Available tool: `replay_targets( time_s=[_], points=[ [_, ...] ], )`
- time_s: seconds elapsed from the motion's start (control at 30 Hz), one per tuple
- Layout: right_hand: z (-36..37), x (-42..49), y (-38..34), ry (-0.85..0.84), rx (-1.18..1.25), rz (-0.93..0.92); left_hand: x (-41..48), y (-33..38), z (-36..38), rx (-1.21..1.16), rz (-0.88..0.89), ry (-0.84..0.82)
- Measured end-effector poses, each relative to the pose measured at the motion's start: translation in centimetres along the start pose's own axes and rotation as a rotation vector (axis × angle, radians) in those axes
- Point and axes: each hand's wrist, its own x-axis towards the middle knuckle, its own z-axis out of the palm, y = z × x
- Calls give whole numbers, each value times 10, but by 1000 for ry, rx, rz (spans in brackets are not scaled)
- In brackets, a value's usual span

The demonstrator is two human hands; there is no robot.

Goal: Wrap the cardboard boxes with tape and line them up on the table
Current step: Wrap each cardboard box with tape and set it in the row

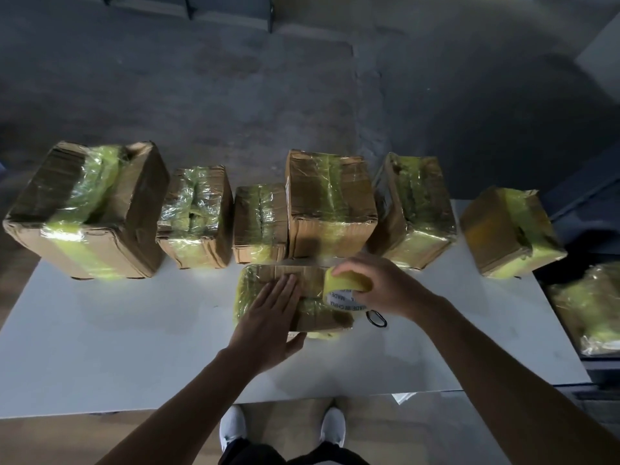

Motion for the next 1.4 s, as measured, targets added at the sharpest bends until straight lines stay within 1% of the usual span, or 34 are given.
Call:
replay_targets(
  time_s=[0.07, 0.2, 0.27, 0.37, 0.5, 0.63, 0.8, 0.93, 1.03, 1.1, 1.23, 1.3, 1.4],
  points=[
    [6, 0, -2, 9, -36, -44, 6, 8, -3, -12, -18, 10],
    [8, 1, 3, 56, -18, -57, 14, 23, -3, -12, 60, 25],
    [11, -7, 7, 42, 30, -41, 12, 25, -1, -8, 62, 8],
    [9, -13, 9, -8, 94, 30, 13, 24, 1, -16, 60, -6],
    [-11, -26, 31, -21, -29, 72, 13, 24, 3, -24, 56, 2],
    [-4, -42, 52, -101, -194, 180, 14, 24, 5, -30, 52, 2],
    [17, -36, 64, -136, -272, 166, 13, 26, 5, -22, 75, 4],
    [25, -28, 65, -176, -299, 163, 19, 35, -3, 29, 46, -52],
    [29, -28, 67, -159, -265, 157, 32, 51, -13, 62, -24, -164],
    [33, -32, 68, -147, -249, 147, 46, 58, -17, 114, -4, -184],
    [34, -32, 69, -119, -225, 113, 75, 64, -21, 136, 21, -297],
    [33, -34, 70, -126, -182, 117, 81, 64, -18, 176, 39, -346],
    [34, -39, 68, -94, -48, 133, 84, 58, -19, 142, 29, -391]
  ],
)
